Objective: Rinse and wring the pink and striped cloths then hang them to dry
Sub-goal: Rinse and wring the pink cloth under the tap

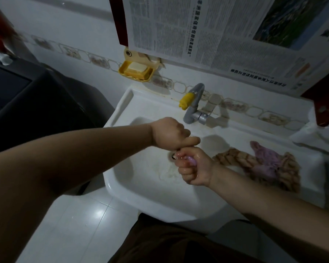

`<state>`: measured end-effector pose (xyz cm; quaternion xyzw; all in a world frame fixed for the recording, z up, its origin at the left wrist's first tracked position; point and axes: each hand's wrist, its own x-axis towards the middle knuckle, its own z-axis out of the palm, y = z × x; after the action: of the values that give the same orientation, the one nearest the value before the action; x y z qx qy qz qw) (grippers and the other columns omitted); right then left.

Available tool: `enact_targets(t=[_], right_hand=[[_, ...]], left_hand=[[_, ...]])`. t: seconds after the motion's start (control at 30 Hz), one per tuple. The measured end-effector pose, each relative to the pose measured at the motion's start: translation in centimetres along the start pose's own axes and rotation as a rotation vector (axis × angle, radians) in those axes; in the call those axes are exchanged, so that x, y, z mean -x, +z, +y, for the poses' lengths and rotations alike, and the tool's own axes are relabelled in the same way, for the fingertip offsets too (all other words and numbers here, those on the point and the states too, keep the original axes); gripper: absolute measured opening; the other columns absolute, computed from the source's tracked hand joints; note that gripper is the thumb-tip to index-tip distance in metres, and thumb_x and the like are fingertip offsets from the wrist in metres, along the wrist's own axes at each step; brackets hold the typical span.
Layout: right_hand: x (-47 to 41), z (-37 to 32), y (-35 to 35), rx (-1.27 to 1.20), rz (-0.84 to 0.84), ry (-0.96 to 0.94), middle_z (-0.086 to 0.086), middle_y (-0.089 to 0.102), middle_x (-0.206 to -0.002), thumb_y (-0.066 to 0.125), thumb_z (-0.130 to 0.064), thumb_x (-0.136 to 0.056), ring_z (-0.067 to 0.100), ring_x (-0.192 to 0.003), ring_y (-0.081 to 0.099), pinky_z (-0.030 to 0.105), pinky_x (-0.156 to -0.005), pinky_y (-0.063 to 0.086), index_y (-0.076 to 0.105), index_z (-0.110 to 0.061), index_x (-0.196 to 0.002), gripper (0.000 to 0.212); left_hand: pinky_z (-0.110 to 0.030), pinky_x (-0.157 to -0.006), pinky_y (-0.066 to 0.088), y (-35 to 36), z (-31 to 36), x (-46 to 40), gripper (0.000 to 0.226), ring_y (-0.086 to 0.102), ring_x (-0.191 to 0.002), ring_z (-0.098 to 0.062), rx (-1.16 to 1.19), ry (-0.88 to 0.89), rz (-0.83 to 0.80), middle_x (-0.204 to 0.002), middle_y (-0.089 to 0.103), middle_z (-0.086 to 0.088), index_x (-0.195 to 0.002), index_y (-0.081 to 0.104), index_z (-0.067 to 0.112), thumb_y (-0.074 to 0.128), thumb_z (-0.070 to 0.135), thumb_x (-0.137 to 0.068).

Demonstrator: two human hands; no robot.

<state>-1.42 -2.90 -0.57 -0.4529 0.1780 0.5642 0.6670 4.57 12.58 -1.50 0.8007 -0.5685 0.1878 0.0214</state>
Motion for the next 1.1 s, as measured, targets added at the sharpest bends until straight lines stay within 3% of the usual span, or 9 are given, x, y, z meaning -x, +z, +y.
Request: enact_targets(t=[0.2, 0.33, 0.4, 0.5, 0.6, 0.77, 0.93, 1.0, 1.1], right_hand=[[1.0, -1.0, 0.3, -0.137, -0.079, -0.063, -0.007, 0.028, -0.042, 0.063, -0.018, -0.061, 0.006, -0.034, 0.011, 0.016, -0.033, 0.007, 0.037, -0.021, -0.056, 0.027], [1.1, -2.2, -1.4, 0.041, 0.225, -0.209, 0.000, 0.046, -0.062, 0.056, -0.015, -0.086, 0.006, -0.040, 0.034, 0.015, -0.035, 0.025, 0.049, -0.016, -0.084, 0.008], [1.1, -1.4, -2.6, 0.406, 0.505, -0.460, 0.005, 0.057, -0.092, 0.066, -0.015, -0.085, 0.012, -0.061, 0.052, 0.025, -0.054, 0.045, 0.046, -0.019, -0.118, 0.038], [0.9, 0.9, -5.4, 1.465, 0.804, -1.071, 0.009, 0.042, -0.134, 0.073, -0.020, -0.079, 0.021, -0.116, 0.048, 0.040, -0.094, 0.047, 0.034, -0.015, -0.138, 0.071], [0.5, 1.7, -6.4, 2.077, 0.811, -1.415, 0.020, 0.029, -0.146, 0.066, -0.030, -0.083, 0.038, -0.134, 0.035, 0.051, -0.105, 0.038, 0.031, -0.011, -0.140, 0.069], [1.1, -2.8, -3.3, 1.808, 0.713, -1.961, 0.011, 0.053, -0.118, 0.065, -0.024, -0.088, 0.026, -0.099, 0.055, 0.039, -0.080, 0.049, 0.046, -0.010, -0.126, 0.044], [3.7, -6.4, -1.5, 2.057, 0.513, -2.003, 0.013, 0.069, -0.085, 0.057, -0.015, -0.091, 0.028, -0.075, 0.064, 0.036, -0.061, 0.052, 0.064, -0.006, -0.100, 0.014], [4.3, -6.9, -1.5, 2.306, 0.395, -1.889, 0.015, 0.069, -0.084, 0.059, -0.005, -0.087, 0.030, -0.075, 0.067, 0.034, -0.052, 0.052, 0.063, -0.003, -0.091, 0.006], [3.8, -6.4, -1.5, 2.571, 0.429, -1.560, 0.010, 0.062, -0.064, 0.074, 0.000, -0.062, 0.025, -0.051, 0.060, 0.022, -0.038, 0.033, 0.054, -0.006, -0.078, 0.027]], left_hand=[[-0.025, -0.038, 0.037, -0.8, -0.9, -0.5, 0.014, 0.051, -0.051, -0.021, -0.089, -0.033, 0.046, -0.069, 0.055, -0.006, -0.094, 0.060, 0.010, 0.052, 0.022, -0.092], [-0.025, -0.055, 0.043, -1.4, 1.6, -0.9, 0.020, 0.064, -0.068, -0.024, 0.177, -0.817, -0.498, -0.076, 0.062, -0.002, -0.088, 0.060, 0.015, 0.053, 0.034, -0.087], [-0.022, -0.052, 0.046, -1.4, 2.2, -0.3, 0.021, 0.061, -0.055, -0.020, 0.700, -1.281, -0.671, -0.063, 0.062, -0.003, -0.073, 0.061, 0.011, 0.057, 0.029, -0.085], [-0.016, -0.042, 0.034, -1.6, 2.8, 1.0, 0.022, 0.044, -0.040, -0.013, 1.519, -1.588, -0.528, -0.057, 0.050, -0.005, -0.069, 0.050, 0.012, 0.058, 0.023, -0.086], [-0.013, -0.038, 0.037, -2.5, 4.8, 1.0, 0.014, 0.048, -0.040, -0.007, 2.062, -1.407, -0.398, -0.054, 0.054, 0.003, -0.079, 0.053, 0.015, 0.053, 0.025, -0.089], [-0.016, -0.047, 0.046, -4.1, 6.5, -0.7, 0.025, 0.058, -0.048, -0.007, 2.747, -0.727, -0.521, -0.060, 0.060, 0.004, -0.078, 0.061, 0.015, 0.060, 0.038, -0.086], [-0.016, -0.050, 0.045, -5.3, 5.8, -0.2, 0.045, 0.053, -0.061, -0.006, 2.697, -0.691, -0.512, -0.072, 0.050, 0.003, -0.111, 0.052, 0.017, 0.068, 0.047, -0.081], [-0.016, -0.049, 0.042, -5.7, 5.0, 0.1, 0.040, 0.050, -0.060, -0.007, 2.398, -0.911, -0.590, -0.072, 0.048, 0.002, -0.113, 0.048, 0.019, 0.071, 0.029, -0.082], [-0.016, -0.042, 0.034, -5.3, 4.7, -1.3, 0.017, 0.044, -0.050, -0.009, 1.814, -1.262, -0.654, -0.065, 0.048, -0.002, -0.098, 0.047, 0.012, 0.059, 0.007, -0.087]])
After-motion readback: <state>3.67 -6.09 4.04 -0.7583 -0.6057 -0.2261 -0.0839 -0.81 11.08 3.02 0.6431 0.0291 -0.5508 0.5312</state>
